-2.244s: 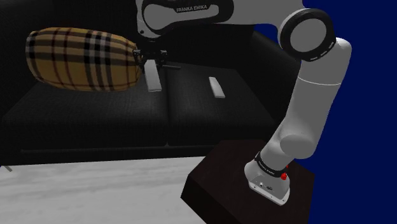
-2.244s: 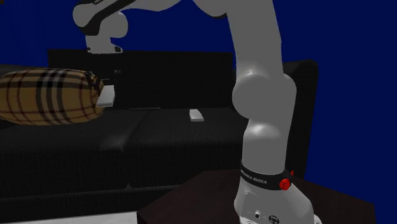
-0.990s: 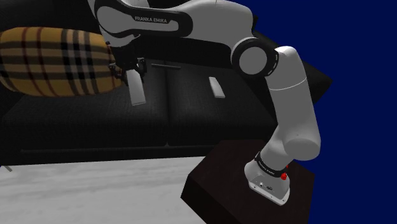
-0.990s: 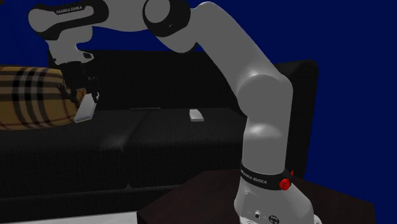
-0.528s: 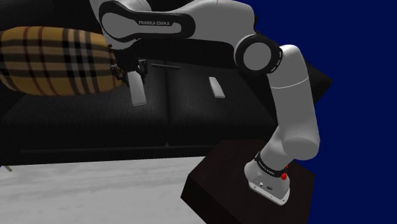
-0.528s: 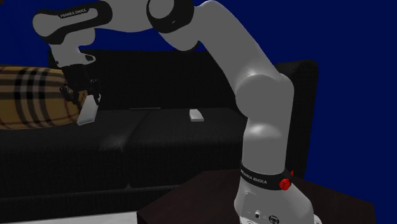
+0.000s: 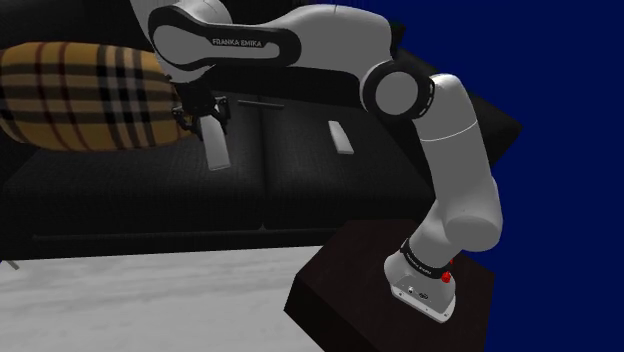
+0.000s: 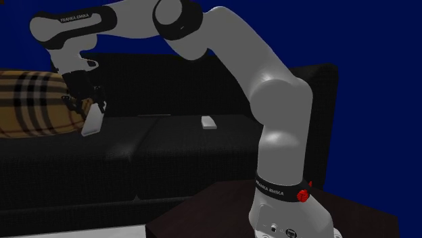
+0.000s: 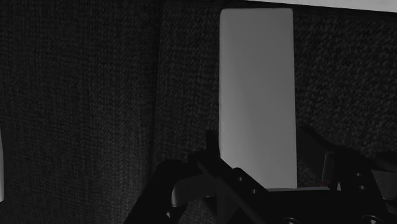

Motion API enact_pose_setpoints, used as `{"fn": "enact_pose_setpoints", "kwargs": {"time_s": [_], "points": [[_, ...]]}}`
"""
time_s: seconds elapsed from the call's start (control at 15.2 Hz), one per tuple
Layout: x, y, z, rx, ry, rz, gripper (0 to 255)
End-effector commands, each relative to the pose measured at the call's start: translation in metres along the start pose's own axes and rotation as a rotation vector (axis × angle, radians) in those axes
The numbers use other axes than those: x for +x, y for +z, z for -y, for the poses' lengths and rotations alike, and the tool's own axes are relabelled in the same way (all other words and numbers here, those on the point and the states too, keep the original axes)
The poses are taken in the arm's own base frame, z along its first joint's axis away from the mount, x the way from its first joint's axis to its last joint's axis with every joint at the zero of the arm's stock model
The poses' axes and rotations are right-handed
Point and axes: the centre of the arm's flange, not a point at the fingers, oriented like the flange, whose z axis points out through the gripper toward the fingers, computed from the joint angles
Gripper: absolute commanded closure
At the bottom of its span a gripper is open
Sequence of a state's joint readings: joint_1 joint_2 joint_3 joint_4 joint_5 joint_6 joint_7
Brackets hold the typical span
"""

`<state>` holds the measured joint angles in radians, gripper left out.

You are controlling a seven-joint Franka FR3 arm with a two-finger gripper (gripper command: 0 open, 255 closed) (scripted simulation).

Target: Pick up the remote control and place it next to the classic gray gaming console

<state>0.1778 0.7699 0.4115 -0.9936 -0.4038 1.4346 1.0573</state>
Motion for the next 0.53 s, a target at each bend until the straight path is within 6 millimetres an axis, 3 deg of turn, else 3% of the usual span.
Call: {"fn": "enact_pose_setpoints", "kwargs": {"time_s": [0.0,0.07,0.13,0.26,0.33,0.4,0.46], "points": [[0.023,0.033,0.044,0.248,-0.009,-0.11,255],[0.023,0.033,0.044,0.248,-0.009,-0.11,255],[0.015,0.036,0.023,0.249,-0.009,-0.107,0],[0.017,0.001,0.029,0.244,-0.008,-0.112,0],[0.02,0.02,0.029,0.243,-0.008,-0.11,0],[0.026,0.018,0.033,0.242,-0.009,-0.112,0],[0.023,0.033,0.044,0.248,-0.009,-0.11,0]]}}
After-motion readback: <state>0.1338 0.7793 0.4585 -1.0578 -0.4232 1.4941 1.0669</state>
